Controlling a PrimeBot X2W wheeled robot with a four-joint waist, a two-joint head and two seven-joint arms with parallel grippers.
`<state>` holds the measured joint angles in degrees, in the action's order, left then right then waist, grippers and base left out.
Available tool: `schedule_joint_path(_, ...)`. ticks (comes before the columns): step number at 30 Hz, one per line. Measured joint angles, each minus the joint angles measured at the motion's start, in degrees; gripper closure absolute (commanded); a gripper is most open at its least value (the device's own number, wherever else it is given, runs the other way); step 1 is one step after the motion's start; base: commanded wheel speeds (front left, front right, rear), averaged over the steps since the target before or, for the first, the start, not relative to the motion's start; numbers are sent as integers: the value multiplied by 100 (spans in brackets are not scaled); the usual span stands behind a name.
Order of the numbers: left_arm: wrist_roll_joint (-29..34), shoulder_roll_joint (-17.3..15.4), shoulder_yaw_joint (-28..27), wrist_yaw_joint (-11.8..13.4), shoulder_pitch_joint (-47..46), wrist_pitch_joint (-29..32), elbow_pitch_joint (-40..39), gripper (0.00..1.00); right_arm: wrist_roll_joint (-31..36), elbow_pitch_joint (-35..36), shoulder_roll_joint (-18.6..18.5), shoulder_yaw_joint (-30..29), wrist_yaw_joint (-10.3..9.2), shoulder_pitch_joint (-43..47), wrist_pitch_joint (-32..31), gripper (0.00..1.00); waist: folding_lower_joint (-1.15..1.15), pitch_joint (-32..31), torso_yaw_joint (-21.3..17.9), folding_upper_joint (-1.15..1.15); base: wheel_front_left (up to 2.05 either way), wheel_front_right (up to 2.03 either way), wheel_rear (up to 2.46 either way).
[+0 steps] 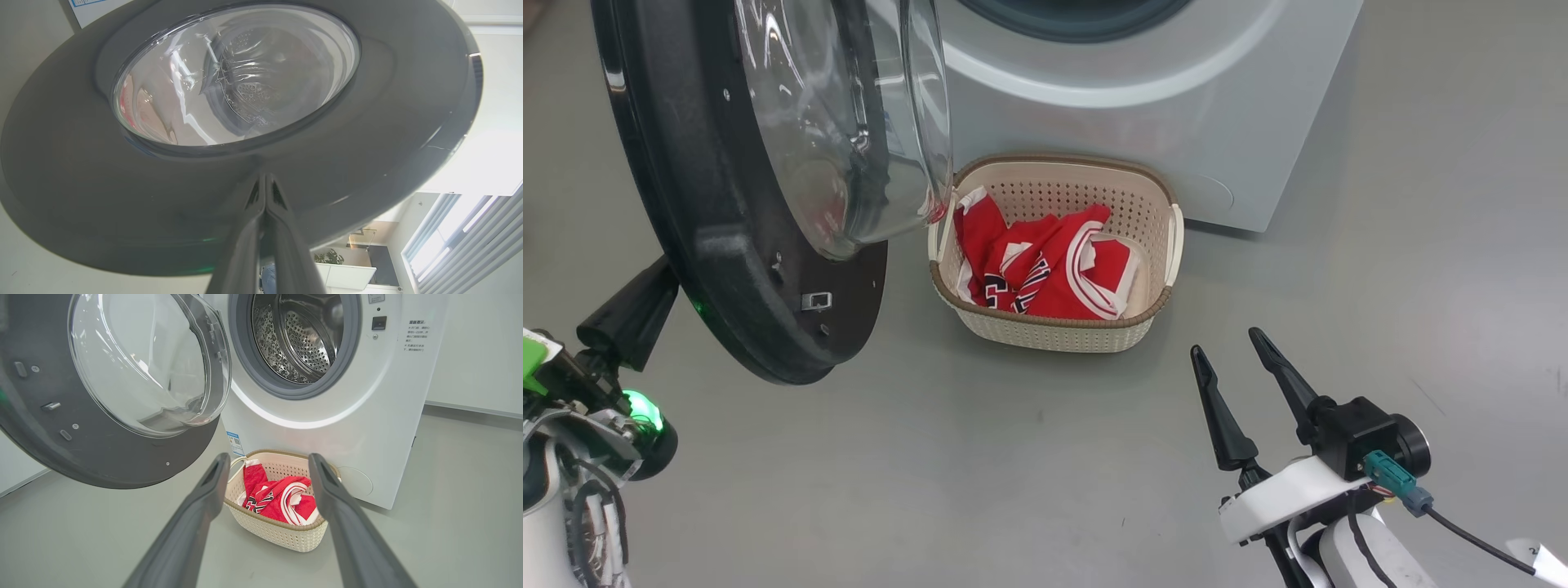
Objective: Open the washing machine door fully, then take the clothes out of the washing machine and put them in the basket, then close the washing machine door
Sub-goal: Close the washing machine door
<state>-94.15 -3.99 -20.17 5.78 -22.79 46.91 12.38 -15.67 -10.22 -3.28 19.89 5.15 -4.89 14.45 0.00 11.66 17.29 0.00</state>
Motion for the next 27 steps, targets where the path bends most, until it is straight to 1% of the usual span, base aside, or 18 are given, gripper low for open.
schedule_joint_path(4, -16, 45, 16, 47, 95, -1, -71, 100, -4, 0, 0, -26, -1, 0, 0, 0, 0, -34, -119, 0, 0, 0, 0)
schedule_joint_path(13, -75, 163, 212, 56, 203, -7, -241, 100, -47, 12, 1, -23, -20, 0, 0, 0, 0, -77, -409, 0, 0, 0, 0)
schedule_joint_path(19, -82, 181, 381, 82, 230, -18, -363, 100, -97, 57, 2, -13, -33, 1, 0, 0, 0, -82, -686, 0, 0, 0, 0)
schedule_joint_path(27, -115, 205, 500, 103, 230, -279, -375, 100, -182, 144, 5, 15, -79, 1, 0, 0, 0, -52, -1120, 0, 0, 0, 0)
